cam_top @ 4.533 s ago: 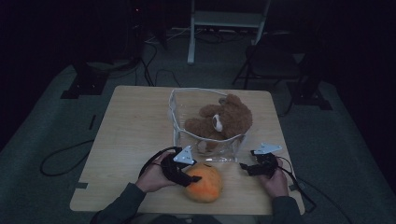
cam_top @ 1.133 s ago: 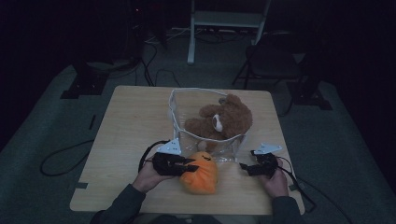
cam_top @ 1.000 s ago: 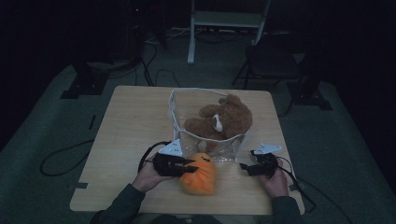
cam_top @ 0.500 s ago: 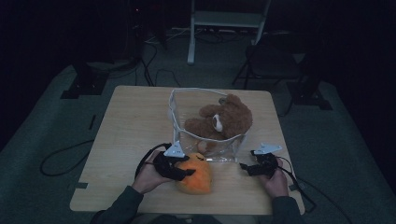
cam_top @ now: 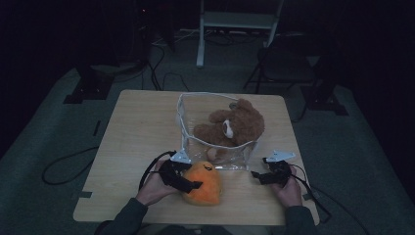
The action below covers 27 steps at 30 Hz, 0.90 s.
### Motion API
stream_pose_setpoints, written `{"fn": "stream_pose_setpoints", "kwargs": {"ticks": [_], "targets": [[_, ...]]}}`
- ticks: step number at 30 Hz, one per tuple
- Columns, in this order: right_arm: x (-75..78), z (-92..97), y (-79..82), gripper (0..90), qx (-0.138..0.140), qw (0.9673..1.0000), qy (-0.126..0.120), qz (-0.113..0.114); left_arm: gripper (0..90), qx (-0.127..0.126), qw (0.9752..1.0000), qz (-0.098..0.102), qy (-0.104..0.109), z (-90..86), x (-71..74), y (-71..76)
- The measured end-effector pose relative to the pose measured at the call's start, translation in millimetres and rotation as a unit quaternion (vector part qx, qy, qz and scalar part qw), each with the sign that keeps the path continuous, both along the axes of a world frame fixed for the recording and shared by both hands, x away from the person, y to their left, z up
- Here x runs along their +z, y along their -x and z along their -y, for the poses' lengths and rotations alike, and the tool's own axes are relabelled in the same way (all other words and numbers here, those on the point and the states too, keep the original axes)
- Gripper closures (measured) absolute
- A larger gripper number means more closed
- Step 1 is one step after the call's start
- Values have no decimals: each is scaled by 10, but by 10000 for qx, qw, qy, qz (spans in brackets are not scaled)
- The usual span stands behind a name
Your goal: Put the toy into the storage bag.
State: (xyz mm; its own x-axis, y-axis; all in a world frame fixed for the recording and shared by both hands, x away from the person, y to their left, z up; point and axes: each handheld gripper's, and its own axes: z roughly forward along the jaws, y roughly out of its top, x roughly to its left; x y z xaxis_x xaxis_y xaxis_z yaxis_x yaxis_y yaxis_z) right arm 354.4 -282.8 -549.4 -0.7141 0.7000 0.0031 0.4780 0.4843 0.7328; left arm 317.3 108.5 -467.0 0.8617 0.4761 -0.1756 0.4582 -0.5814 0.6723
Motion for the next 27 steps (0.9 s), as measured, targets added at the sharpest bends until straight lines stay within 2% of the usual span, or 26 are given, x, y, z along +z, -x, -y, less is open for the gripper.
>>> {"fn": "stream_pose_setpoints", "kwargs": {"ticks": [1,3,5,6,8,15,16,19,21,27], "targets": [[0,0,0,181,1,10000,0,0,152,22,10000,-83,40,-4,-25,-16],[0,0,0,181,0,10000,0,0,141,76,9999,-93,18,-7,-32,-22],[0,0,0,181,1,10000,1,1,58,137,9996,-221,-142,37,-94,-36],[0,0,0,181,0,10000,1,0,15,137,9996,-221,-142,37,-94,-36],[0,0,0,181,2,10000,1,2,15,-15,9990,-444,-81,73,-143,-48],[0,0,0,181,2,10000,1,2,19,-174,9978,-638,-6,82,-172,-77],[0,0,0,181,1,10000,1,2,18,-198,9965,-810,26,77,-198,-90],[0,0,0,181,1,10000,1,2,20,-270,9952,-936,50,84,-224,-93],[0,0,0,181,1,10000,1,1,69,-316,9954,-900,61,82,-217,-83],[0,0,0,180,3,10000,2,1,317,-292,9974,-583,297,33,-163,-27]]}}
